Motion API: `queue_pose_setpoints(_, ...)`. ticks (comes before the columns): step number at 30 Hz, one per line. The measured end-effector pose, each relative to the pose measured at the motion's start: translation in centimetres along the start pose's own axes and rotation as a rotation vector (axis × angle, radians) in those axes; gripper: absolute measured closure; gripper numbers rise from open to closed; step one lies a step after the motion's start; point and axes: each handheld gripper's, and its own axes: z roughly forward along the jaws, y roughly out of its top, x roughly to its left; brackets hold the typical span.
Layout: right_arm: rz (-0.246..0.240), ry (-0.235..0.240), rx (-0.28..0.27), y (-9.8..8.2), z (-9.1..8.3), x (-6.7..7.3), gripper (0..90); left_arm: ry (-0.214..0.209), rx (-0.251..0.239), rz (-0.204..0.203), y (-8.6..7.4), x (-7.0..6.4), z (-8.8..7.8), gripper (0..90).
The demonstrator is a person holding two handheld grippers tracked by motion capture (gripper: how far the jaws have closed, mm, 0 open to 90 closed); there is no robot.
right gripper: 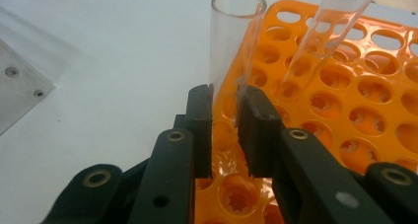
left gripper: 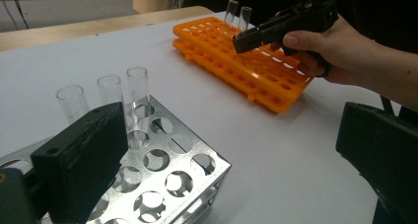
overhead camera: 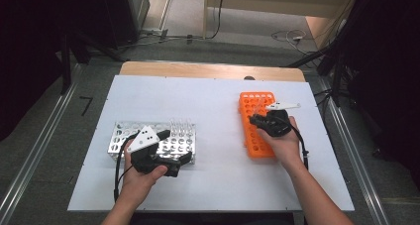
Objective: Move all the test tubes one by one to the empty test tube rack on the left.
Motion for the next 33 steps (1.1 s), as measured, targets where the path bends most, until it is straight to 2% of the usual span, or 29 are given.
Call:
queue_pose_setpoints(7,0.006,0.021,-0.051,0.4,-1.5,-0.2,74.2,-0.007,0.005,0.001,0.0,-0.1,0.2,0.0)
queue_pose_setpoints(14,-0.012,0.046,-0.108,1.0,-3.4,0.3,74.2,-0.01,0.007,0.006,0.1,-0.3,0.4,0.0)
queue_pose_setpoints(23,-0.06,0.103,-0.138,0.8,-5.4,2.3,74.2,-0.022,0.006,0.018,0.3,-0.8,0.6,0.0)
queue_pose_setpoints(33,-0.09,0.205,-0.148,-0.6,-6.7,4.9,74.2,-0.042,0.002,0.025,0.6,-1.5,1.0,0.0)
